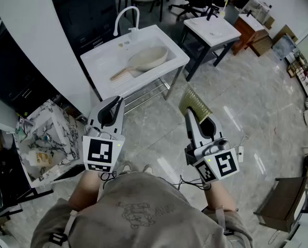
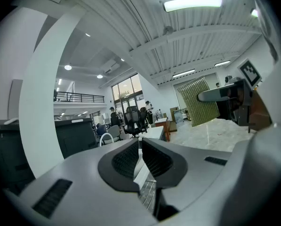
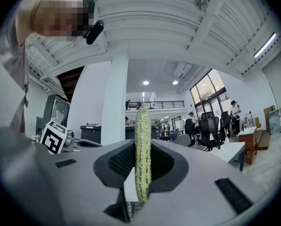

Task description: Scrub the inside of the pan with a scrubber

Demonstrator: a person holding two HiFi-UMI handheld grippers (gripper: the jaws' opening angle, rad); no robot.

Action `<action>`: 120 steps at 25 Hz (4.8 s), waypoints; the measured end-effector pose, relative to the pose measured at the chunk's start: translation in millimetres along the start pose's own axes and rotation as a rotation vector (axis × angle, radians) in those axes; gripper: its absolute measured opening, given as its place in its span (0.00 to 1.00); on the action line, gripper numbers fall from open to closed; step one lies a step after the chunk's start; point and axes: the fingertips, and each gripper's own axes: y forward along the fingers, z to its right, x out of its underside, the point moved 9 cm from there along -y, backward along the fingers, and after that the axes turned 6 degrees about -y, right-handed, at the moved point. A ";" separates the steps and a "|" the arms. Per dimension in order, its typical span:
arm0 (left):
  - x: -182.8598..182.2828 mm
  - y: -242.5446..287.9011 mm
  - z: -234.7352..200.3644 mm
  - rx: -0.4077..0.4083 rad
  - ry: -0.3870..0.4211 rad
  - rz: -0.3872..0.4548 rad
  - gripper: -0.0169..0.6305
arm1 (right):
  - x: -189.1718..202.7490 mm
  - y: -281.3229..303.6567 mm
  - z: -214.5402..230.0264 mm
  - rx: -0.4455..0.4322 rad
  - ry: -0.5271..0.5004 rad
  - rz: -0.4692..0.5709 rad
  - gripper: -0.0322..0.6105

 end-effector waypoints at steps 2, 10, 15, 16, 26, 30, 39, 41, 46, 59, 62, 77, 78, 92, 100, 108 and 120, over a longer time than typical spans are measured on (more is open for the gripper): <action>1.0 -0.2 2.3 0.000 0.000 -0.004 0.08 | 1.3 -2.3 1.5 0.002 0.018 0.014 0.16; 0.1 3.0 22.4 0.002 0.002 -0.013 0.08 | 3.4 -16.0 14.7 -0.005 0.046 0.027 0.16; -0.1 6.6 34.1 -0.003 0.000 -0.023 0.08 | 5.4 -21.4 24.1 -0.020 0.051 0.026 0.16; -0.4 7.7 36.1 -0.004 0.000 -0.025 0.08 | 6.3 -22.2 26.2 -0.022 0.052 0.026 0.16; -2.1 21.0 52.5 -0.026 0.006 -0.025 0.08 | 14.1 -29.6 46.5 -0.045 0.054 0.020 0.16; 0.5 24.1 57.2 -0.035 0.008 -0.029 0.08 | 18.4 -31.7 53.8 -0.049 0.059 0.017 0.16; 9.4 38.5 44.2 -0.062 0.004 -0.029 0.08 | 29.2 -10.1 63.7 -0.065 0.056 0.013 0.16; 12.7 45.3 37.9 -0.066 -0.001 -0.027 0.08 | 31.6 -2.3 66.9 -0.064 0.052 0.011 0.16; 22.0 68.3 16.9 -0.062 -0.011 -0.034 0.08 | 39.8 28.2 75.4 -0.062 0.045 -0.003 0.16; 45.5 155.0 -55.9 -0.054 -0.055 -0.097 0.08 | 67.3 136.2 113.9 -0.058 0.058 -0.078 0.16; 51.5 177.2 -75.8 -0.052 -0.064 -0.117 0.08 | 74.8 166.3 123.4 -0.060 0.061 -0.102 0.16; 79.3 290.9 -183.7 0.004 -0.106 -0.221 0.08 | 111.4 337.4 165.5 -0.086 0.053 -0.243 0.16; 82.8 298.6 -189.6 0.012 -0.110 -0.231 0.08 | 115.0 348.5 168.7 -0.091 0.046 -0.258 0.16; 142.0 364.9 -247.4 0.079 -0.195 -0.348 0.09 | 198.2 482.4 204.0 -0.174 -0.075 -0.540 0.16; 172.6 388.4 -250.9 0.090 -0.194 -0.417 0.26 | 265.6 538.3 221.2 -0.281 -0.145 -0.739 0.16; 217.2 420.4 -236.5 0.116 -0.274 -0.594 0.36 | 345.7 594.9 244.6 -0.412 -0.241 -0.908 0.16; 285.5 454.0 -204.2 0.122 -0.368 -0.843 0.40 | 457.9 642.4 272.7 -0.498 -0.359 -1.135 0.16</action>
